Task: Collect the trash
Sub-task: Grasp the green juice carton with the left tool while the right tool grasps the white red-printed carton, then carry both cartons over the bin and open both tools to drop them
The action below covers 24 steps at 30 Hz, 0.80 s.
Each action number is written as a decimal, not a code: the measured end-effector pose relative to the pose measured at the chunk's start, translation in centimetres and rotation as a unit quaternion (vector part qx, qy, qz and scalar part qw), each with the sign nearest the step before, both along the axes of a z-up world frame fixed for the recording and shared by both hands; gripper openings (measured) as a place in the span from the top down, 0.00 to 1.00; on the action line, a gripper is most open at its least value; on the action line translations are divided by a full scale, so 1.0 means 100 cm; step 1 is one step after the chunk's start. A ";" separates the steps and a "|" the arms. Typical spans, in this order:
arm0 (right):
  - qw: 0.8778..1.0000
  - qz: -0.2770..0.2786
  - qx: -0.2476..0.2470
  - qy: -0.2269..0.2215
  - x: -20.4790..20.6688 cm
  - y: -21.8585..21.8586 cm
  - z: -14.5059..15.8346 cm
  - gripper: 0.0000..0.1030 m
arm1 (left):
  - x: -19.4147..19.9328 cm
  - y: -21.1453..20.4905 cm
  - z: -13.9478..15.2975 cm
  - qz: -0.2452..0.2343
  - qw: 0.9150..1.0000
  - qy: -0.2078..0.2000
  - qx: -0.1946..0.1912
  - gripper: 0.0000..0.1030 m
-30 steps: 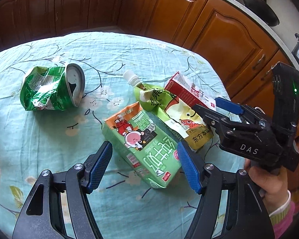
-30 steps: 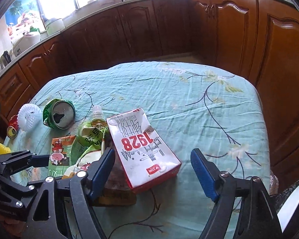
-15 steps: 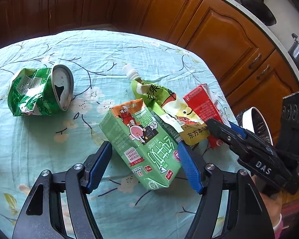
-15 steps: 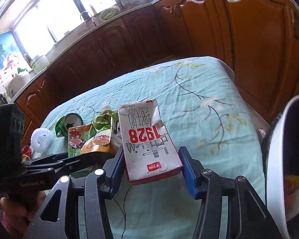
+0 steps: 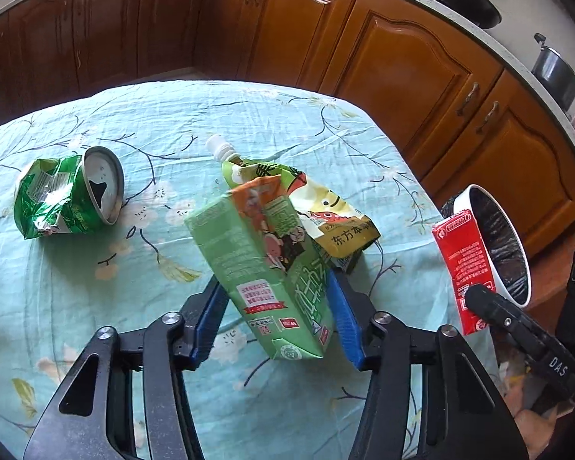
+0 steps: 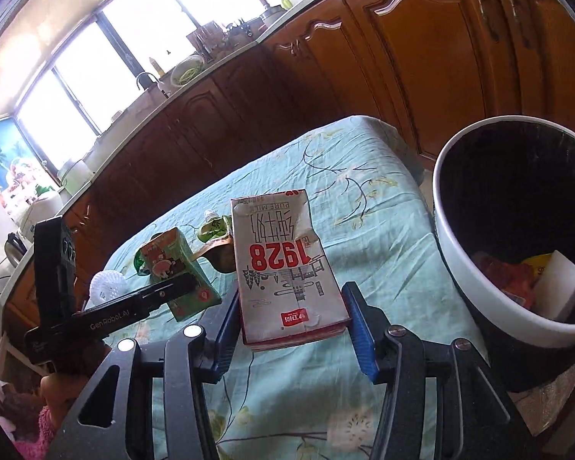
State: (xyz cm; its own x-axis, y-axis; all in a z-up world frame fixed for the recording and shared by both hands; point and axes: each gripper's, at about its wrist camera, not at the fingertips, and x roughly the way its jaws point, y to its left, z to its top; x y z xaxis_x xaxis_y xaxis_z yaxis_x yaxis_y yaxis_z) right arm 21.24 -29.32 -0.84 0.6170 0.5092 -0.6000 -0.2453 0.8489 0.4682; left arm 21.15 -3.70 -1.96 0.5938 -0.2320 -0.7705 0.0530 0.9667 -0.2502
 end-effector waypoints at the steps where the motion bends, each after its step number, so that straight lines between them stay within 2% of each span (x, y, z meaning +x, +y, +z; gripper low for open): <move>1: 1.000 -0.002 0.002 -0.003 -0.003 -0.002 0.002 0.50 | -0.005 -0.001 0.002 -0.005 1.000 -0.004 0.000 0.58; 4: 1.000 -0.010 0.004 -0.013 -0.014 -0.008 0.007 0.50 | -0.020 -0.003 0.008 -0.016 1.000 -0.012 -0.005 0.66; 9: 0.999 -0.028 0.006 -0.020 -0.029 -0.024 0.011 0.50 | -0.041 -0.010 0.018 -0.040 0.999 -0.022 -0.021 0.70; 16: 0.998 -0.064 0.009 -0.024 -0.045 -0.052 0.010 0.50 | -0.058 -0.040 0.039 -0.083 0.995 -0.049 -0.025 0.70; 24: 0.994 -0.106 0.014 -0.032 -0.058 -0.088 0.015 0.50 | -0.060 -0.082 0.050 -0.130 0.989 -0.061 -0.025 0.70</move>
State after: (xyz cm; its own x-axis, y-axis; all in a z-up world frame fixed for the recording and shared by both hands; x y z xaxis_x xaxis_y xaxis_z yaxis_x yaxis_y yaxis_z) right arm 15.44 -38.10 0.69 0.7488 0.3789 -0.5438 -0.0915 0.8717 0.4814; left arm 15.14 -11.91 3.04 0.5966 -0.4249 -0.6808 0.3308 0.9031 -0.2738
